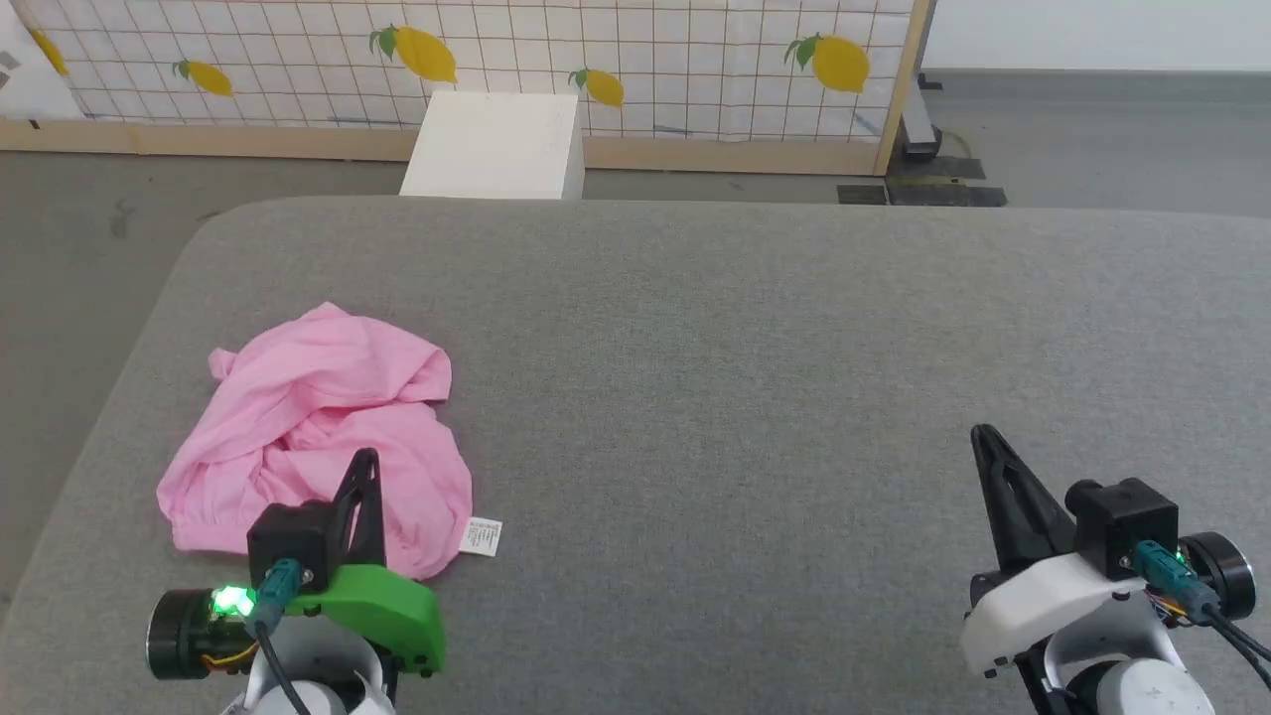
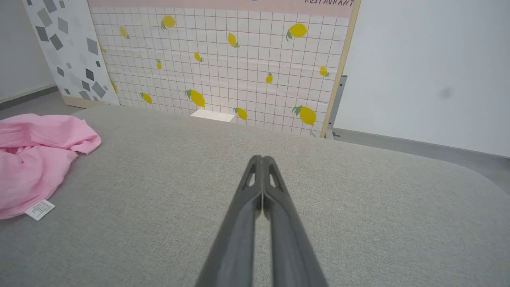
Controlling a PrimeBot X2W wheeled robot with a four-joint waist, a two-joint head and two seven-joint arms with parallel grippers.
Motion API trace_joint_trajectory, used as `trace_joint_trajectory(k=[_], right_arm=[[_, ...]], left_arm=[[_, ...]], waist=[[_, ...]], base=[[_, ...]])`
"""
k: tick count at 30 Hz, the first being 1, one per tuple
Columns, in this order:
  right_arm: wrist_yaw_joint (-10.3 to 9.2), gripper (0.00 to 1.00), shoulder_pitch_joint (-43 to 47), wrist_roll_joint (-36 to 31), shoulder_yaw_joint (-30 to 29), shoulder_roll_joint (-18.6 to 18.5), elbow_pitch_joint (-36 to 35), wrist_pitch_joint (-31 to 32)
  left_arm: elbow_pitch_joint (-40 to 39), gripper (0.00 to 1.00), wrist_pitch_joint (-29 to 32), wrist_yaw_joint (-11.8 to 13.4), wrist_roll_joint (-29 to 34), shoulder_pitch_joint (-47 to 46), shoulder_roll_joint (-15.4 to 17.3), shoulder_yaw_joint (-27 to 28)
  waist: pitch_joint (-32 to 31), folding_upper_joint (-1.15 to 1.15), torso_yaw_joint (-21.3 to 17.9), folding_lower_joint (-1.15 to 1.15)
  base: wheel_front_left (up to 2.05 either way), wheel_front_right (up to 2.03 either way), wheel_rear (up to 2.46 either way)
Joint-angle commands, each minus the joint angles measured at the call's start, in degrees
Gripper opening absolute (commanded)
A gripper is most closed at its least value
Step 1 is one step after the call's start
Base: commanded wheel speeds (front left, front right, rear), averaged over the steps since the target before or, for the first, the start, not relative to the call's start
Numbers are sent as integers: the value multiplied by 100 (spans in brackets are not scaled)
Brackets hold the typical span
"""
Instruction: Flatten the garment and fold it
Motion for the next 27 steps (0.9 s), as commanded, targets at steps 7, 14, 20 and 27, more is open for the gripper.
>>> trace_joint_trajectory(k=[7, 14, 20, 27], right_arm=[[-9, 0, 48, -37, 5, 8, -29, 16], [-9, 0, 48, -37, 5, 8, -29, 16], [-9, 0, 48, -37, 5, 8, -29, 16], [-9, 0, 48, -37, 5, 8, -29, 16]], left_arm=[[-15, 0, 8, -6, 73, 66, -27, 21], [-15, 0, 8, -6, 73, 66, -27, 21], [-15, 0, 8, -6, 73, 66, -27, 21], [-15, 0, 8, -6, 73, 66, -27, 21]], waist=[[0, 0, 0, 0], [0, 0, 0, 0], [0, 0, 0, 0], [0, 0, 0, 0]], base=[[0, 0, 0], [0, 0, 0], [0, 0, 0], [0, 0, 0]])
